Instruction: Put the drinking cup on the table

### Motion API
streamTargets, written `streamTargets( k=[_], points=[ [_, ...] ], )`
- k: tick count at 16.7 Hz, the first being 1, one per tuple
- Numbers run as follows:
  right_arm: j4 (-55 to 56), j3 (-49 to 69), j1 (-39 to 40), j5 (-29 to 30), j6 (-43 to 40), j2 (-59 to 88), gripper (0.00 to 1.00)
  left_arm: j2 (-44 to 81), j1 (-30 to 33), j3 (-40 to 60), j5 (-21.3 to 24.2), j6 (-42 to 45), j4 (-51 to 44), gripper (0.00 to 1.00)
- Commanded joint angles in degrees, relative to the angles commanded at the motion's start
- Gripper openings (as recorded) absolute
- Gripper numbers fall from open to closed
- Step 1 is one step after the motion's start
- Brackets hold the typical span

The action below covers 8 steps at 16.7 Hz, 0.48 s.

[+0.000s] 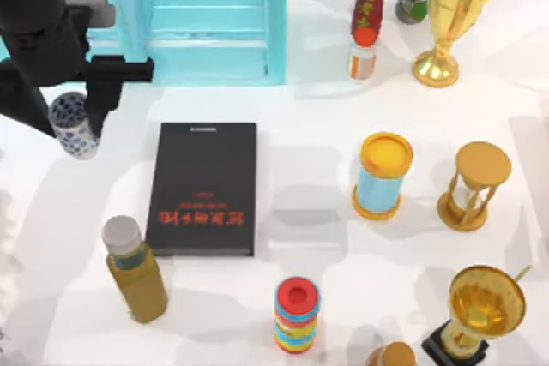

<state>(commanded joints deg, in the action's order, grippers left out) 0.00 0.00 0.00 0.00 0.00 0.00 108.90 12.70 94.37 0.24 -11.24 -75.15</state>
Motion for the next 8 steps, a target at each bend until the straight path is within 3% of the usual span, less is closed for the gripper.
streamTargets(
  k=[8],
  points=[
    [0.0, 0.0, 0.0, 0.0, 0.0, 0.0, 1.00, -0.2, -0.7, -2.8, 0.0, 0.8, 2.2, 0.00]
  ],
)
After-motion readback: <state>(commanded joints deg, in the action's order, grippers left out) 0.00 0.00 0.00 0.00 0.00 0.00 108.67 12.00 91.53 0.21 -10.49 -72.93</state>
